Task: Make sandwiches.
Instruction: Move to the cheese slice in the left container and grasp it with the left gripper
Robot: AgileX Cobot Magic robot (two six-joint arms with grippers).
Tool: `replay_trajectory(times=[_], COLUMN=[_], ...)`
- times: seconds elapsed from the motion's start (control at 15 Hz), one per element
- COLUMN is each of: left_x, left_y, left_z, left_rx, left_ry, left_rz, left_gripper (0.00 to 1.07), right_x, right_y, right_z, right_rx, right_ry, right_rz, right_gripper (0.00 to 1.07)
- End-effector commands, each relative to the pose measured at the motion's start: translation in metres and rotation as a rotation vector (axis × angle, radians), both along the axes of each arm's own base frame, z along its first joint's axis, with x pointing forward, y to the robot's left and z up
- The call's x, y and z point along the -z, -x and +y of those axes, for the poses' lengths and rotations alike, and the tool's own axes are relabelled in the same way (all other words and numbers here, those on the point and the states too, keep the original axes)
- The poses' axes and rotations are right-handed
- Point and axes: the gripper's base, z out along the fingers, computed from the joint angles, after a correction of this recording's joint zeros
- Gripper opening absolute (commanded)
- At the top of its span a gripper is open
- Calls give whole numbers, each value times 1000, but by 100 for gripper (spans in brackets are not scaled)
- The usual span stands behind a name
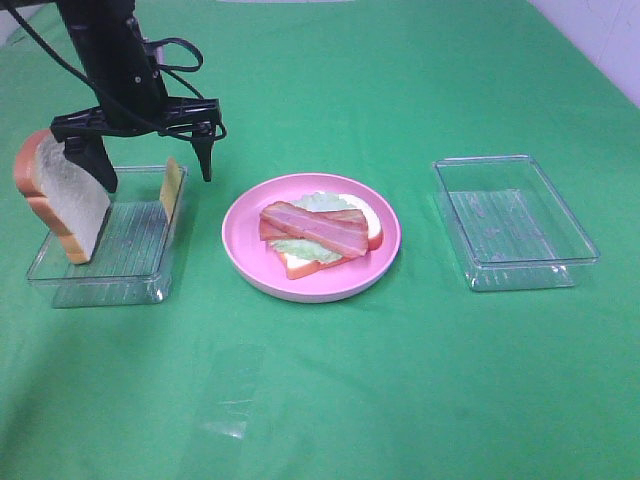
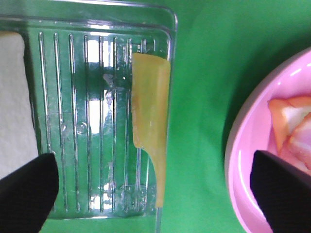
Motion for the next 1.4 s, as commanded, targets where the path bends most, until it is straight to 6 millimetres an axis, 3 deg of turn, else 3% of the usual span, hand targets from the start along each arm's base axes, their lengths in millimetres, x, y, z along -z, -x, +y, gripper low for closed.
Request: replay_trajectory(times=[0.07, 0.4, 0.53, 0.73, 1.2, 1.27, 1.4], left_x=[14, 17, 17, 18, 22, 22, 22], left_y=[0, -2, -2, -3, -3, -3, -3], left_z=[-2, -3, -3, -3, -3, -3, -3], left_rx=[-15, -16, -17, -17, -17, -18, -28], left_ry=[-2, 0, 2, 3, -1, -1, 0], left_rz=[35, 23, 17, 14, 23, 23, 23], left_gripper=[100, 96, 87, 59, 56, 51, 30], right_x=[1, 1, 1, 1, 1, 1, 1], right_y=[3, 3, 3, 3, 3, 3, 3], right_z=[0, 0, 0, 0, 0, 0, 0], right_rx=[-1, -1, -1, -1, -1, -1, -1], right_ry=[5, 5, 5, 5, 5, 5, 5], right_rz=[-29, -29, -29, -29, -29, -29, -29], right_gripper=[96, 96, 96, 96, 96, 96, 96])
